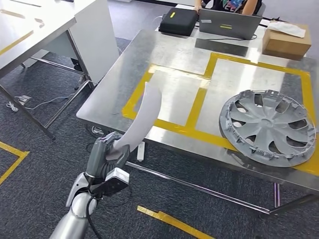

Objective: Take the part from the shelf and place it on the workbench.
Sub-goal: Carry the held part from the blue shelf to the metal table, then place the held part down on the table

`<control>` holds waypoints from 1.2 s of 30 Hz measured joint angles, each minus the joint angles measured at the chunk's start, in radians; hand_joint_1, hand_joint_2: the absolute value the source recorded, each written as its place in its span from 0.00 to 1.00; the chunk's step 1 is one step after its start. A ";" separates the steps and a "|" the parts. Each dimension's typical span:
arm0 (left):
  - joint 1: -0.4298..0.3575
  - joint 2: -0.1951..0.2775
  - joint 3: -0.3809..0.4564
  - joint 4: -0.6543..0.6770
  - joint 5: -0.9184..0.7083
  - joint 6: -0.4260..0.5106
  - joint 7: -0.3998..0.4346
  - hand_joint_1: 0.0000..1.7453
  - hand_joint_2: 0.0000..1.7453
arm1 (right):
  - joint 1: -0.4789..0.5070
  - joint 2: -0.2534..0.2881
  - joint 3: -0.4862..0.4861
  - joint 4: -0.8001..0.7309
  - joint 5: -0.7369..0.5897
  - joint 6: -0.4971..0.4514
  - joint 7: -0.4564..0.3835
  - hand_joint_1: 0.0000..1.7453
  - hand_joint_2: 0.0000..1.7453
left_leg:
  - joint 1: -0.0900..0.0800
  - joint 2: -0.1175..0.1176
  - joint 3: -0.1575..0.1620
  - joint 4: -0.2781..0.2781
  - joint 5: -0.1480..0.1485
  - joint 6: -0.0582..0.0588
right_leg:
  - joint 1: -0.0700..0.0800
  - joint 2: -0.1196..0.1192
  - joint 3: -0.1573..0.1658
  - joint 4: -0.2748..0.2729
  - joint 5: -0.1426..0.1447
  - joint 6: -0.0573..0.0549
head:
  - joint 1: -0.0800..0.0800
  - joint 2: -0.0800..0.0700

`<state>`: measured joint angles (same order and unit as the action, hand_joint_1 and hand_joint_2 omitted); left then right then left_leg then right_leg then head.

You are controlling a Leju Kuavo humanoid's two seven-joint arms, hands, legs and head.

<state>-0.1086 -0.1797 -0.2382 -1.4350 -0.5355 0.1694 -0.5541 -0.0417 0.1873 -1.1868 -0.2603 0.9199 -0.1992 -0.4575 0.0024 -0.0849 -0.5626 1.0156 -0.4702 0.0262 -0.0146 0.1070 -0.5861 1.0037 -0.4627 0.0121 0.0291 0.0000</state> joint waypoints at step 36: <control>-0.373 -0.052 -0.068 0.374 -0.246 0.092 0.246 1.00 1.00 | -0.008 -0.009 0.003 0.012 0.077 0.022 0.000 0.00 1.00 | 0.002 0.028 -0.002 -0.041 0.015 -0.026 | -0.001 0.014 -0.016 -0.026 0.033 -0.004 | 0.003 0.000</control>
<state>-0.4821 -0.2318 -0.3058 -1.0610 -0.7812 0.2619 -0.3086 -0.0502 0.1785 -1.1837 -0.2485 0.9973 -0.1774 -0.4577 0.0045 -0.0570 -0.5641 0.9750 -0.4548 0.0002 -0.0154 0.1214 -0.6020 0.9775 -0.4294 0.0078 0.0317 0.0000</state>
